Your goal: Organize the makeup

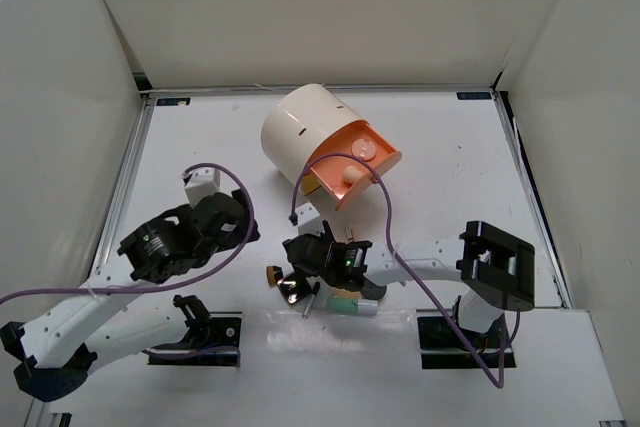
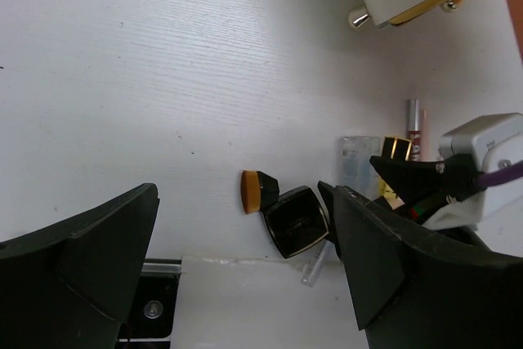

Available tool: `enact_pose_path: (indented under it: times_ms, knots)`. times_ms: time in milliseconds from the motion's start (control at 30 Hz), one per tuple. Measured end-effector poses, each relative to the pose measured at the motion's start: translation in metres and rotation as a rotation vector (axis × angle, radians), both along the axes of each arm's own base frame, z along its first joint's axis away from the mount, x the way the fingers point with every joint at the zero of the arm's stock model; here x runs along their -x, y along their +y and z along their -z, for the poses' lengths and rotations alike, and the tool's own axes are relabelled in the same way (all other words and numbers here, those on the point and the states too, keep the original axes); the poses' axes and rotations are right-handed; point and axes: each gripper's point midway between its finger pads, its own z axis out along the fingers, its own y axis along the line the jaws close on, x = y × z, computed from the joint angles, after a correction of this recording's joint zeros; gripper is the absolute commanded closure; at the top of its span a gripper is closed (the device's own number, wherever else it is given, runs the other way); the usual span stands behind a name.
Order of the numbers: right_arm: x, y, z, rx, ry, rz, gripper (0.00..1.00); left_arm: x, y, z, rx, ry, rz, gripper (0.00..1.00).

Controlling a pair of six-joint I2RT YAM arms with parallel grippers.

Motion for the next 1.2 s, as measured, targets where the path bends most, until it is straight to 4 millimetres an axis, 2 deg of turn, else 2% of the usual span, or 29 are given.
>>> enact_pose_path:
  times_ms: [167, 333, 633, 833, 900, 1133, 1200]
  knots:
    - [-0.005, -0.002, 0.0, -0.014, -0.01, 0.062, 0.33, 0.009, 0.008, -0.006, 0.066, -0.028, -0.004, 0.02]
    - [-0.007, -0.005, 0.0, -0.017, -0.014, 0.091, 0.32, 0.013, 0.012, -0.008, 0.095, -0.04, -0.009, 0.02]
    - [-0.006, -0.02, 0.006, 0.042, -0.022, 0.12, 0.32, 0.011, 0.009, 0.0, 0.054, -0.009, -0.009, 0.02]
    - [0.005, -0.032, 0.017, 0.105, 0.016, 0.112, 0.4, 0.009, 0.007, 0.001, 0.04, -0.006, -0.001, 0.02]
    - [0.007, -0.033, 0.019, 0.112, 0.023, 0.107, 0.47, 0.009, 0.007, 0.001, 0.038, -0.008, 0.003, 0.02]
    - [0.009, -0.033, 0.031, 0.146, 0.032, 0.094, 0.5, 0.007, 0.005, 0.0, 0.036, -0.011, 0.008, 0.02]
    - [0.008, -0.032, 0.031, 0.15, 0.028, 0.092, 0.54, 0.007, 0.004, 0.001, 0.035, -0.011, 0.008, 0.02]
